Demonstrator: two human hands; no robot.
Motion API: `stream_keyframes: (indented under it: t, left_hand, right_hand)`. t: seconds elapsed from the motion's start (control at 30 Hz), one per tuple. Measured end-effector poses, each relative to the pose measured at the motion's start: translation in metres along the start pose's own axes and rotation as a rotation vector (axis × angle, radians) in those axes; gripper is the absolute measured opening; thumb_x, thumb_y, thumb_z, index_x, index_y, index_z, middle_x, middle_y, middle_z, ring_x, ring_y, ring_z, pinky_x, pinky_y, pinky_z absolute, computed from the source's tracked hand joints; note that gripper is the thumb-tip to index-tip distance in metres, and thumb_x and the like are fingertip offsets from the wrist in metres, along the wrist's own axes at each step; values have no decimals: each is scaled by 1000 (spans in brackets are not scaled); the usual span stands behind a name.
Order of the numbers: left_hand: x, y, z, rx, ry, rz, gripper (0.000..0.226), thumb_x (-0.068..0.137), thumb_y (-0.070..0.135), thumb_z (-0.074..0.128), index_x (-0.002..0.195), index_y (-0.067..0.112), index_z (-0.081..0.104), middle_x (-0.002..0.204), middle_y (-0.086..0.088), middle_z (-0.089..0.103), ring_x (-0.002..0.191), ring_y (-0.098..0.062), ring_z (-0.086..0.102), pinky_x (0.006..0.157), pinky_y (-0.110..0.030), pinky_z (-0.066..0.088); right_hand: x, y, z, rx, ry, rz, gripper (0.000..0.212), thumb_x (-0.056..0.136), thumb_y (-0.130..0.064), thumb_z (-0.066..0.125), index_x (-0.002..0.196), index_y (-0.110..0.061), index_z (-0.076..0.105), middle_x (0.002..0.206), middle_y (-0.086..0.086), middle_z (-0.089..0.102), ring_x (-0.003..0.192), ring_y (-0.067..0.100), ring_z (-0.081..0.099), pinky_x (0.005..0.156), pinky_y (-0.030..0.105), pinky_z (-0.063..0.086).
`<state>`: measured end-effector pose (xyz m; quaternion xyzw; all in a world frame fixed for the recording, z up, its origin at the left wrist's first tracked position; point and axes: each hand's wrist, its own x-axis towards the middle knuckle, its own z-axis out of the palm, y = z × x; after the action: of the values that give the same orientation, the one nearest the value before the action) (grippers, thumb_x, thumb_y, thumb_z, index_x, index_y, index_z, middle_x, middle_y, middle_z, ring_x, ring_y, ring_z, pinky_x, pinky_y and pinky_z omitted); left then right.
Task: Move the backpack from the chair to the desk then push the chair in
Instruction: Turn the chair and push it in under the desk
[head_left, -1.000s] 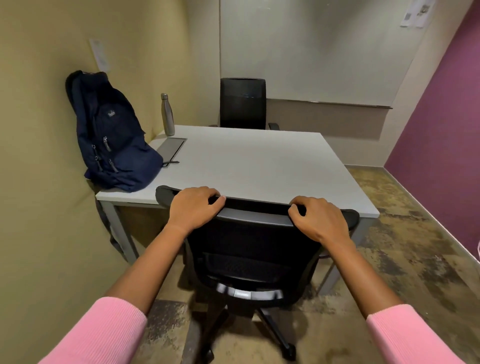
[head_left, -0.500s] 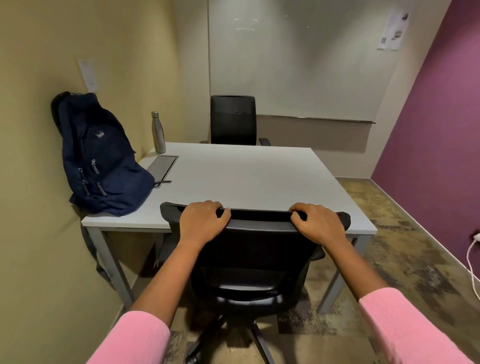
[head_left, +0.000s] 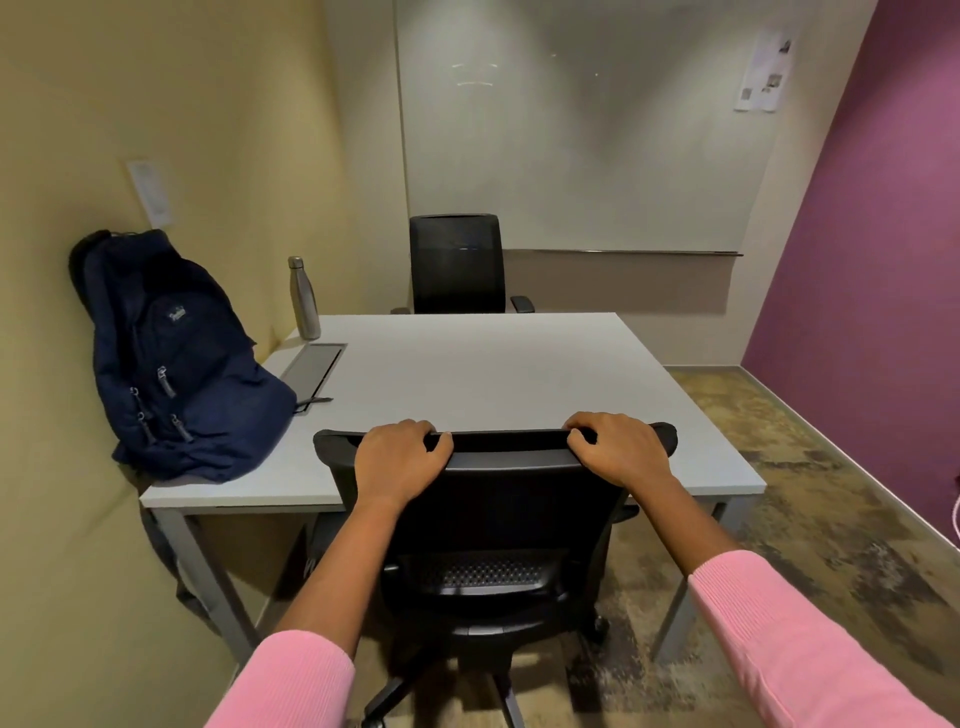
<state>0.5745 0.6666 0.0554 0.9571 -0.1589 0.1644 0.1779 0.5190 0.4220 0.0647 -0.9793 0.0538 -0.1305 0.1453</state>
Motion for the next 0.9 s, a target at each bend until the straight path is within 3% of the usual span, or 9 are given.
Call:
stream_keyframes:
  t: [0.47, 0.9]
  left_hand:
    - [43, -14, 13, 4, 4, -12, 39, 92, 42, 39, 105, 19, 67, 107, -5, 70, 96, -25, 61, 67, -28, 35]
    - [63, -24, 18, 0, 19, -10, 37, 92, 41, 39, 103, 20, 67, 104, -3, 71, 92, -23, 62, 64, -26, 36]
  right_hand:
    - [47, 3, 16, 12, 45, -19, 29, 88, -32, 42, 107, -27, 64, 106, 1, 71, 92, 23, 62, 69, 29, 43]
    - [65, 0, 22, -4, 35, -18, 30, 89, -33, 41, 108, -25, 64, 107, 3, 71, 92, 24, 62, 72, 31, 48]
